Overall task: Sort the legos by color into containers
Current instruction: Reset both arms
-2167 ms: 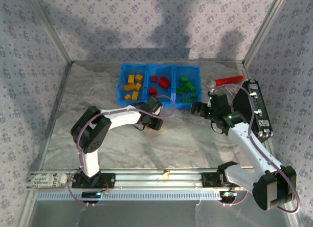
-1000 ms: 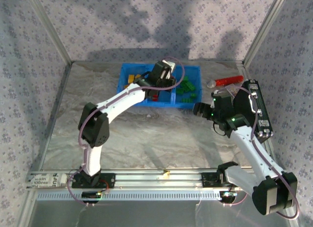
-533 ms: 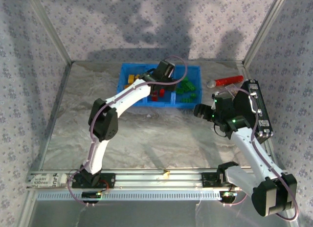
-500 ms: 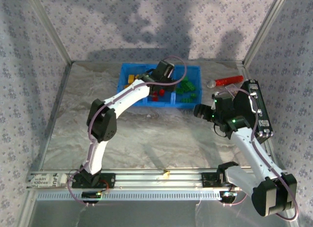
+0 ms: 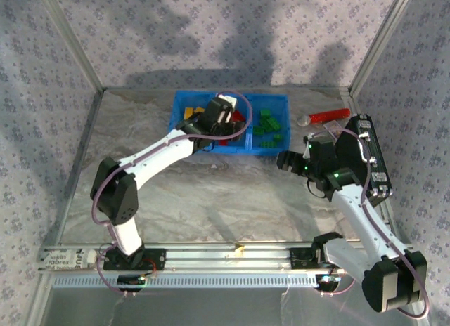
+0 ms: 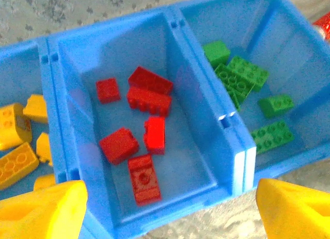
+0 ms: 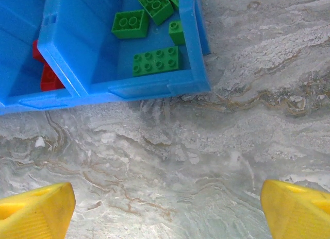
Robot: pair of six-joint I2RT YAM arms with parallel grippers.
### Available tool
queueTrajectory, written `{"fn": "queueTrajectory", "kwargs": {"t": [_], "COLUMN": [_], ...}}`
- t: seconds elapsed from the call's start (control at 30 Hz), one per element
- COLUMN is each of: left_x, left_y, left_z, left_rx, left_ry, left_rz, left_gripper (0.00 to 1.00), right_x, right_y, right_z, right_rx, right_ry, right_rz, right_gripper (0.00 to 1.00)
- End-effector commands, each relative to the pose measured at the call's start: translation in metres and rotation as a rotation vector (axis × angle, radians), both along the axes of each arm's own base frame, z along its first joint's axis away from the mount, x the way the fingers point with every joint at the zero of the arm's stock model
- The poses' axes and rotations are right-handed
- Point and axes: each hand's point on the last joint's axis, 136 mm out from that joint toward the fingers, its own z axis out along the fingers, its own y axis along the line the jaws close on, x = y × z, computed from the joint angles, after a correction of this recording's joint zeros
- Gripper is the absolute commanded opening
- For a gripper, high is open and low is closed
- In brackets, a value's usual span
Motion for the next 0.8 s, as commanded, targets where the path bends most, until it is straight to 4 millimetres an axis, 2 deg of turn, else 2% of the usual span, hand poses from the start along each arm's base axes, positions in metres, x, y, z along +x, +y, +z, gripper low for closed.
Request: {"fn": "queueTrajectory", "kwargs": {"t": [0.0, 0.13, 0.2, 0.23, 0.33, 0.4, 0.5, 0.57, 0.77], "left_x": [-0.012, -0.050, -0.071, -0.080, -0.102, -0.109, -0.117, -0.116, -0.119], "left_y": [0.011, 0.029, 0.047, 0.058, 0.100, 0.129, 0.161, 0.189, 0.253], "left_z": [0.015, 0.005, 0.006, 0.012, 0.013, 0.010, 0.006, 0.003, -0.029], "left_rx": [-0.029, -0.075, -0.104, -0.120, -0.106, -0.058, 0.025, 0.044, 0.077], "left_ry": [-0.040, -0.039, -0.058, -0.081, -0.145, -0.182, -0.257, -0.318, -0.338], "left_rz": [0.014, -0.046, -0.051, -0.047, 0.018, 0.069, 0.123, 0.239, 0.485], "left_gripper": [0.85, 0.85, 0.86, 0.88, 0.94, 0.96, 0.97, 0.97, 1.00], "right_x": [0.010, 0.020, 0.023, 0.024, 0.021, 0.018, 0.014, 0.010, -0.007], "right_y": [-0.005, -0.022, -0.025, -0.023, -0.018, -0.027, -0.046, -0.054, -0.078], "right_z": [0.006, 0.021, 0.031, 0.035, 0.047, 0.046, 0.042, 0.042, 0.022], "right_rx": [-0.051, -0.153, -0.196, -0.221, -0.317, -0.380, -0.447, -0.488, -0.552], "right_ry": [-0.013, -0.046, -0.087, -0.122, -0.270, -0.318, -0.309, -0.291, -0.300], "right_rz": [-0.002, -0.051, -0.045, -0.020, 0.039, 0.013, -0.054, -0.082, -0.180], "right_gripper": [0.95, 0.95, 0.95, 0.94, 0.95, 0.98, 0.98, 0.97, 0.99]}}
